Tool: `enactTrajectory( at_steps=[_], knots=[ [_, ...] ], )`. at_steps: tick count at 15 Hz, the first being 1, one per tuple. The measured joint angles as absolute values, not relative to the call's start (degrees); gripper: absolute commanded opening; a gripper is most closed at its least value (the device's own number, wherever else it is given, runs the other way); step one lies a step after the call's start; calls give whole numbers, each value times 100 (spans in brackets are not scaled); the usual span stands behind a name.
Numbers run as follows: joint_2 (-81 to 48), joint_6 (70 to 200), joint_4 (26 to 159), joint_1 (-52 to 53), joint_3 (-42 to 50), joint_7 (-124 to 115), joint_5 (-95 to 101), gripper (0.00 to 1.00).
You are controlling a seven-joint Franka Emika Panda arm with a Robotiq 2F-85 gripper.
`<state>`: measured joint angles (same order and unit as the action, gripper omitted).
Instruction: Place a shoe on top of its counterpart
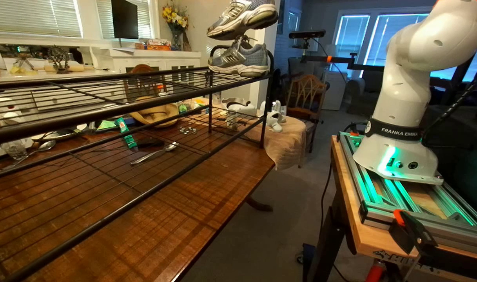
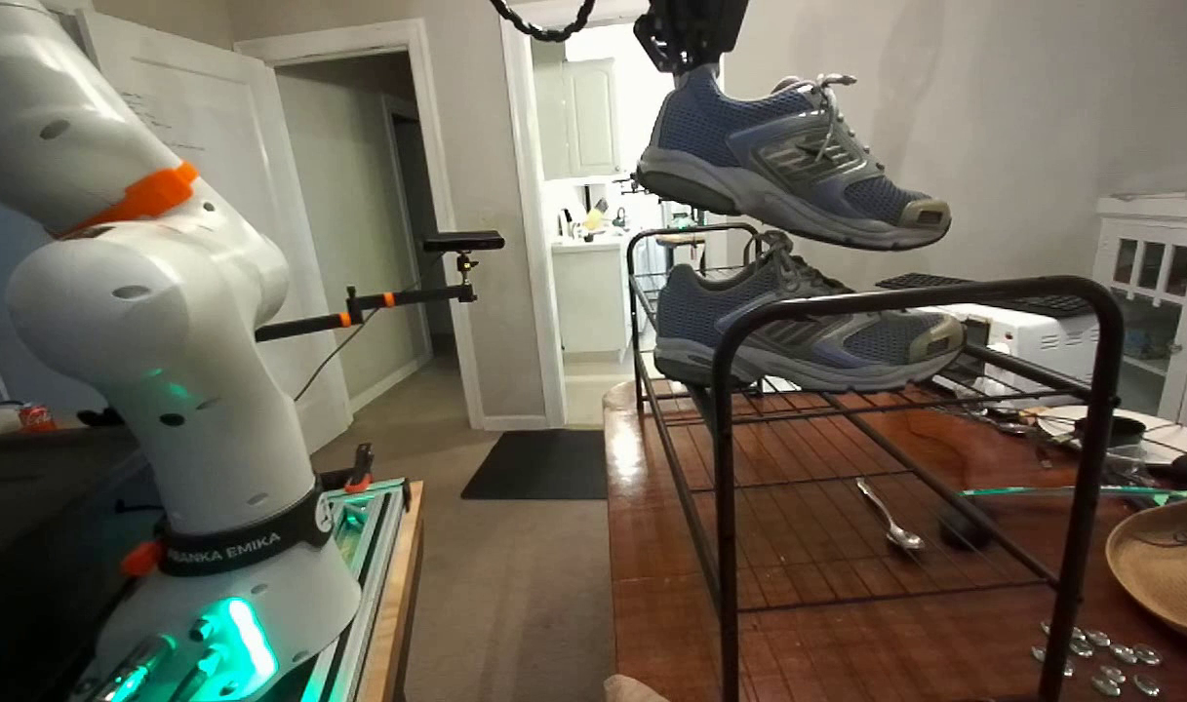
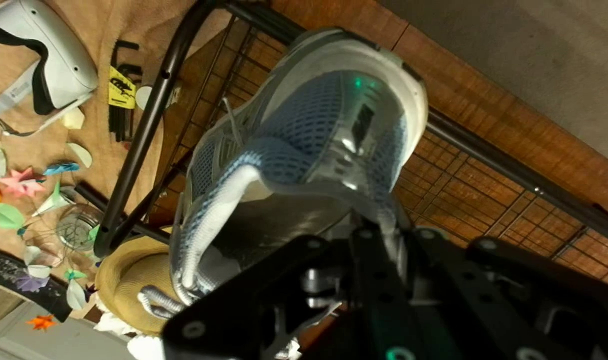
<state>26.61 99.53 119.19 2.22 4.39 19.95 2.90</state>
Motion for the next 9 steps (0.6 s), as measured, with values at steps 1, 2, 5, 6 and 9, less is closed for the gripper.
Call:
enactTrajectory(
  at_steps=[1, 2, 5, 6, 9],
  knots=[
    [2661, 9953, 11944, 210, 460, 2028, 290, 2],
    [2663, 9953, 11971, 203, 483, 2050, 290, 2],
    [2667, 9953, 12056, 203, 541, 2092, 289, 2],
    [2667, 9954, 12077, 202, 554, 2093, 287, 2],
    [2667, 9962, 12134, 202, 596, 2093, 273, 2]
  ],
)
